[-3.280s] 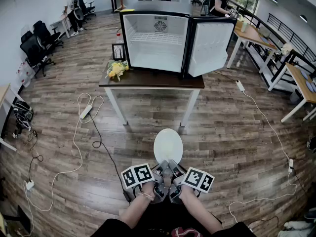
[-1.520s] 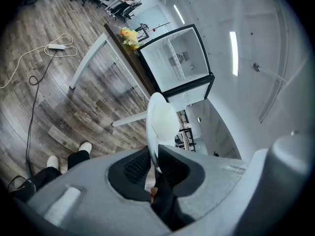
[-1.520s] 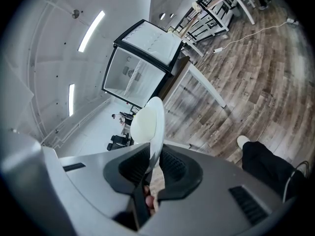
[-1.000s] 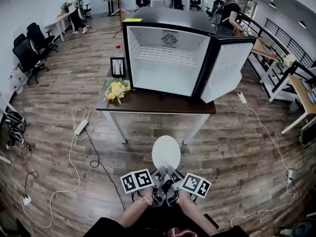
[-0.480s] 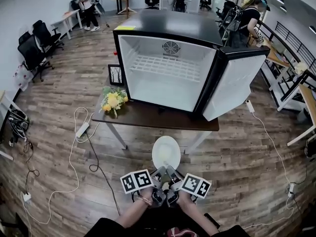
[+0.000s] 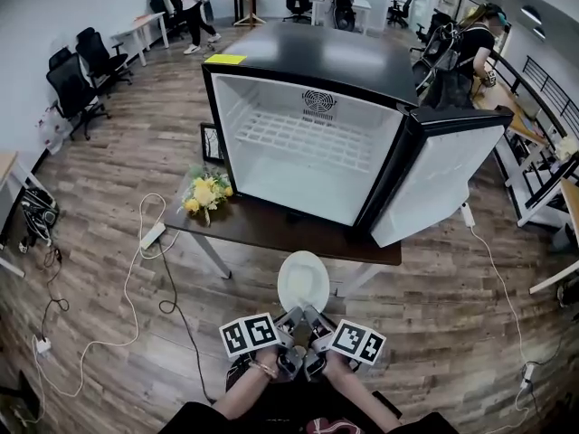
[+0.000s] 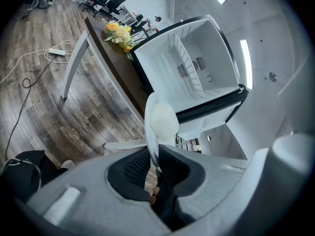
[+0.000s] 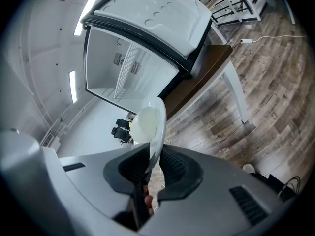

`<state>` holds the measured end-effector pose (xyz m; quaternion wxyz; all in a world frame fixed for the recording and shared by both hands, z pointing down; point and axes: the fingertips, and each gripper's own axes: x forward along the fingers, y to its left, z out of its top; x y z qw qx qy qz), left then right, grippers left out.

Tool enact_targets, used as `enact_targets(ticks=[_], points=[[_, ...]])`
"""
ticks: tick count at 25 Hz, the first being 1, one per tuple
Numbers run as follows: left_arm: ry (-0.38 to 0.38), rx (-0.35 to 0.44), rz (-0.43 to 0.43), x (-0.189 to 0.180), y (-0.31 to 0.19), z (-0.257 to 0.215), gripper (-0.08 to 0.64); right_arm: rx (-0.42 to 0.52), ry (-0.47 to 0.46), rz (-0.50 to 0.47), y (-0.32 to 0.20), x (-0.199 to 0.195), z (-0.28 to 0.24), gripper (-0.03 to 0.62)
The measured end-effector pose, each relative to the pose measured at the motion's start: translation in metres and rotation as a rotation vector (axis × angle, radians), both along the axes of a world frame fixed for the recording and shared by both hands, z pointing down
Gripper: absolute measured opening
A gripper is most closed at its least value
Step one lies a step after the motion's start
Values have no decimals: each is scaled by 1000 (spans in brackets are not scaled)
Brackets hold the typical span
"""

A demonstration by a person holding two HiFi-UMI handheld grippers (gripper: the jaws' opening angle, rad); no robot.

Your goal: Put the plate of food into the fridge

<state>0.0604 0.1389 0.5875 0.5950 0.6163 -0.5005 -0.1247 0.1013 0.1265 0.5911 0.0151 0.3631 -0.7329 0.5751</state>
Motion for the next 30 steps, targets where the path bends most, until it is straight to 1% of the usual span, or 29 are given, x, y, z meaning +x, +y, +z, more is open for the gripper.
enact_targets(ticks=[6,10,20,30], points=[[7,-7,-15,-3,-11,4,51,-14,4,-6,-12,-3,4,69],[6,-6,3,-5,-24,3,52,-27,3,16,-23,-5,3,69],[2,4,114,-23,-89,-3,52,-25,7,117,-84,-22,-4,69],[2,0,235,-56,-164,-6,52,-29,3,235,-154,-55,-7,69]])
